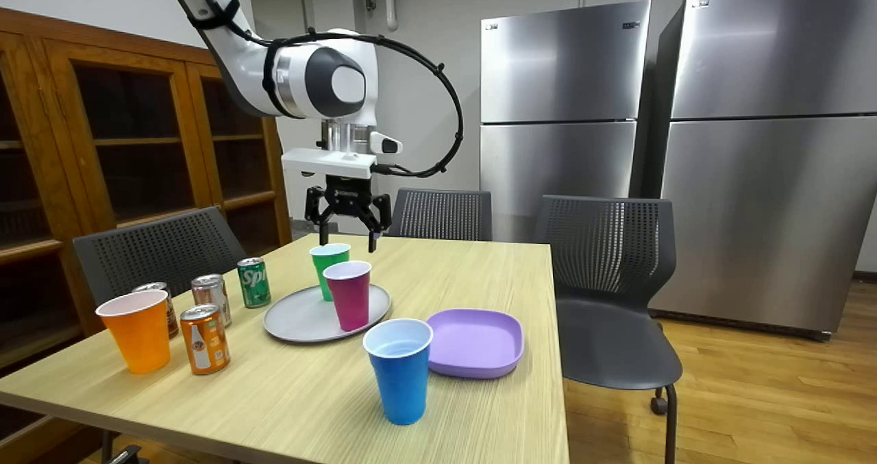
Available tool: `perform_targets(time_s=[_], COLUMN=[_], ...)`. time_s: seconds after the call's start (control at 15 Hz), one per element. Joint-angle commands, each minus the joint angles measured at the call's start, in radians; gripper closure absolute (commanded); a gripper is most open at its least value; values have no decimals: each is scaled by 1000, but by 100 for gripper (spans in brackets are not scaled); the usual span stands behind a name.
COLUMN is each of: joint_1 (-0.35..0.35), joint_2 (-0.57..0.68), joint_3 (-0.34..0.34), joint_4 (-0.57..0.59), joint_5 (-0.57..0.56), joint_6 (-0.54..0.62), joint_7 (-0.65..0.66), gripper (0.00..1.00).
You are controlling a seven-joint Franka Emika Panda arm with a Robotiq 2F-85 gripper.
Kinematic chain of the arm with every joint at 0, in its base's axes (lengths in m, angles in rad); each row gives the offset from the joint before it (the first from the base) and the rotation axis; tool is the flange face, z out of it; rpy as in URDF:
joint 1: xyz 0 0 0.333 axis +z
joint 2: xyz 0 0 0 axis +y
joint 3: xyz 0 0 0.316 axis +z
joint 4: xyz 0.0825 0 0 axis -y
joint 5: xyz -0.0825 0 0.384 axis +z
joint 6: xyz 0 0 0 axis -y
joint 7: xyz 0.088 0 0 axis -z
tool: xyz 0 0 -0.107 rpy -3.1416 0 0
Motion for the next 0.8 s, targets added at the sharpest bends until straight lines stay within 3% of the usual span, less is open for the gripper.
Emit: perform_targets(time_s=[0.0, 0.73], joint_1=[-5, -9], joint_2=[-117, -226], joint_3=[-18, -92], joint_4=[-164, -390], joint_5=[-3, -56], joint_6=[49, 115], joint_7=[34, 89], gripper=[0, 0])
